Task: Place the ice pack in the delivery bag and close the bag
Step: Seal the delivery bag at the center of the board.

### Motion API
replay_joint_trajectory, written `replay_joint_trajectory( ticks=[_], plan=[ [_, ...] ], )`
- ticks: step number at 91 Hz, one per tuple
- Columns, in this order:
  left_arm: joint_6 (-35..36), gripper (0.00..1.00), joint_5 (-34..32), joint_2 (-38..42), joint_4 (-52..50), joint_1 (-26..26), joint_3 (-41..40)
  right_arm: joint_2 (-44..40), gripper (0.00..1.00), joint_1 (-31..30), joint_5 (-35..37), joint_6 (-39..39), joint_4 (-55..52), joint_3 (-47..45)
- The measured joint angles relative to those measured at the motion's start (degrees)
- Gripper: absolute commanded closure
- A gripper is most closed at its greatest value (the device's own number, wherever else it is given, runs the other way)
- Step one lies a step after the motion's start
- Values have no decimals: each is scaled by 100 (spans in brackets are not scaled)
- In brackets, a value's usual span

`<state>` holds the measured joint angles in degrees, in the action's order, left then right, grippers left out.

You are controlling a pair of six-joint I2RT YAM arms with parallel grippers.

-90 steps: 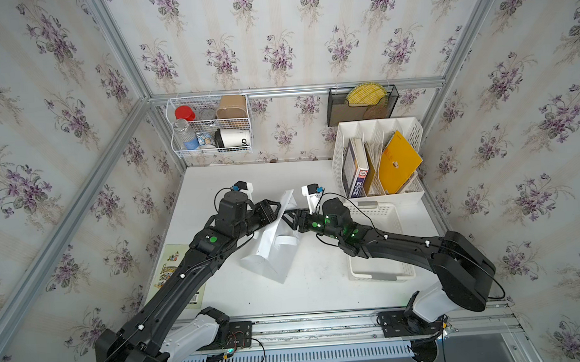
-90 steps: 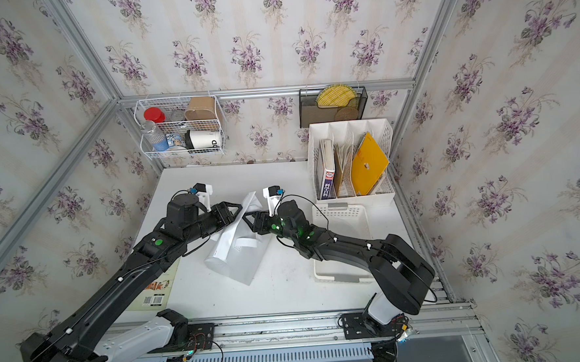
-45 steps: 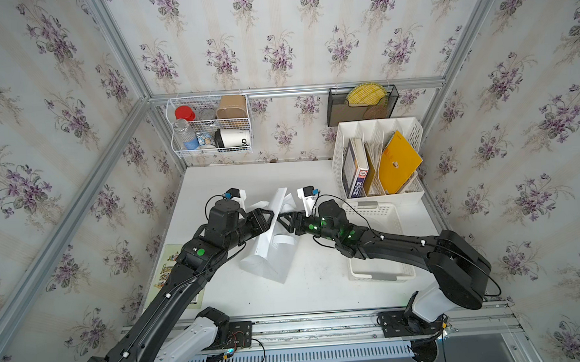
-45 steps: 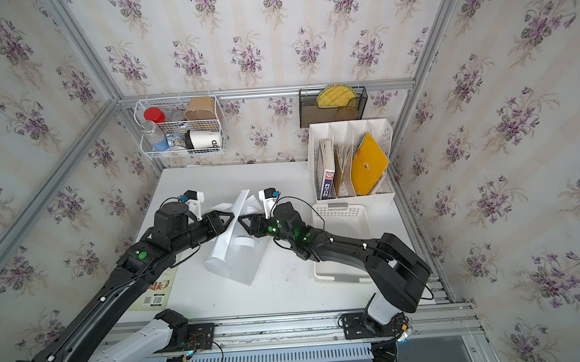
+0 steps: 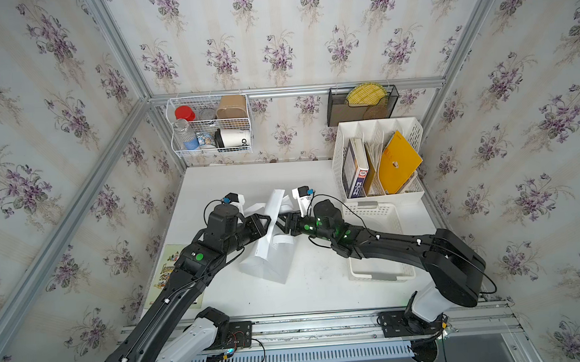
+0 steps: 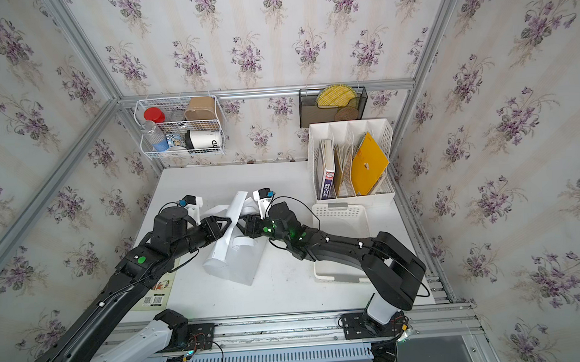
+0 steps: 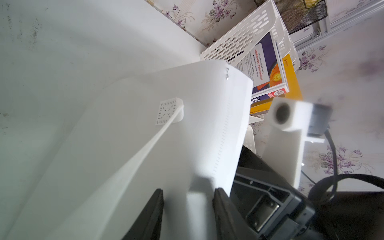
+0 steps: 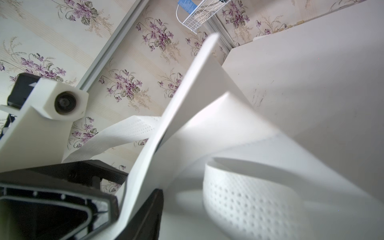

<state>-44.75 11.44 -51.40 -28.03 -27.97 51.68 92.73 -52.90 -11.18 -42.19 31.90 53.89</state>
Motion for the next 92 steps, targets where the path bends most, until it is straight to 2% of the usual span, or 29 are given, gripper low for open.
replay_joint_trajectory(
  ticks=[12, 28, 68, 80, 92],
  plan=[
    [-116, 53, 129, 15, 129, 2, -66, 48, 49, -22, -13, -4, 0, -2],
    [-269, 54, 363, 48, 275, 11, -170, 122, 58, -57, -22, -114, 129, -63],
    [-496, 48, 291, 387, -87, 133, -162, -323, 55, -258, -210, -275, 1051, -839],
    [-599, 50, 256, 533, -125, 144, -234, -348, 56, -365, -256, -264, 1169, -857],
    [-691, 56, 348, 693, -48, 164, -417, -315, 60, -426, -299, -254, 1226, -826]
  ],
)
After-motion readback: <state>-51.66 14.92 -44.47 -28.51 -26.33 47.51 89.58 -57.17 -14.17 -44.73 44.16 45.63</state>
